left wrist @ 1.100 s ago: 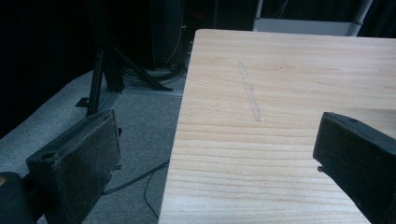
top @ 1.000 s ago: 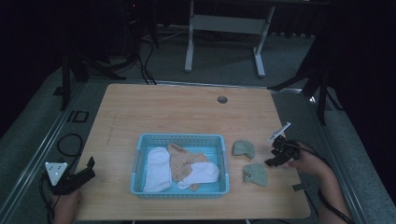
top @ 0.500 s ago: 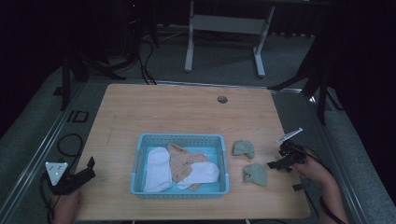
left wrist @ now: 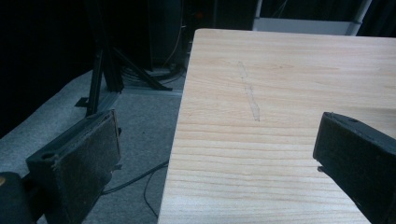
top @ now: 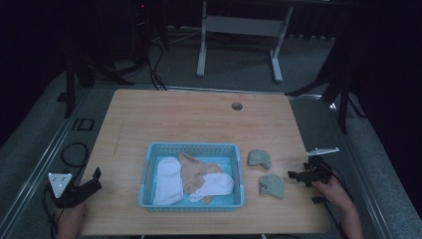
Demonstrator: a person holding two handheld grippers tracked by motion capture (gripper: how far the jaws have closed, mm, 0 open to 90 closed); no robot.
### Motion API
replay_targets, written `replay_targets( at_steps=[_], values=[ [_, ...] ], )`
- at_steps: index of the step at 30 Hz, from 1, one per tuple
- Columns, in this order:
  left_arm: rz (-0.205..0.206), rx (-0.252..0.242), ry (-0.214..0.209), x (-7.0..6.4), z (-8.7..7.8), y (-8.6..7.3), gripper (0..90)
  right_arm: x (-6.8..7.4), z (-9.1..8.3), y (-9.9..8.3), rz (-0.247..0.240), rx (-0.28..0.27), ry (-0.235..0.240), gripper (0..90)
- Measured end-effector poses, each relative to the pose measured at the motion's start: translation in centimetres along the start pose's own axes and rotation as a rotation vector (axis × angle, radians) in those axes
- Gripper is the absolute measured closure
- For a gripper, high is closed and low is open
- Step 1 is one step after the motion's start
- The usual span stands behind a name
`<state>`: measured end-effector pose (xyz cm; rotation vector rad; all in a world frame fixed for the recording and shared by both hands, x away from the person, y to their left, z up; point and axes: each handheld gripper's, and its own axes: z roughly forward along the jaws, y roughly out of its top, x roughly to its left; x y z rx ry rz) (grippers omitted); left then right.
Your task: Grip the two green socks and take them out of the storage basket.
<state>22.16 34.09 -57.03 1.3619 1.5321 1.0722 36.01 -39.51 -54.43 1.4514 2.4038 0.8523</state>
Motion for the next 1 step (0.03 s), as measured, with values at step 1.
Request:
replay_targets(
  at_steps=[1],
  values=[
    [0.001, 0.000, 0.000, 0.01, 0.01, 0.00, 0.3, -0.01, -0.03, -0.15, -0.009, -0.010, -0.004, 10.9]
  ],
)
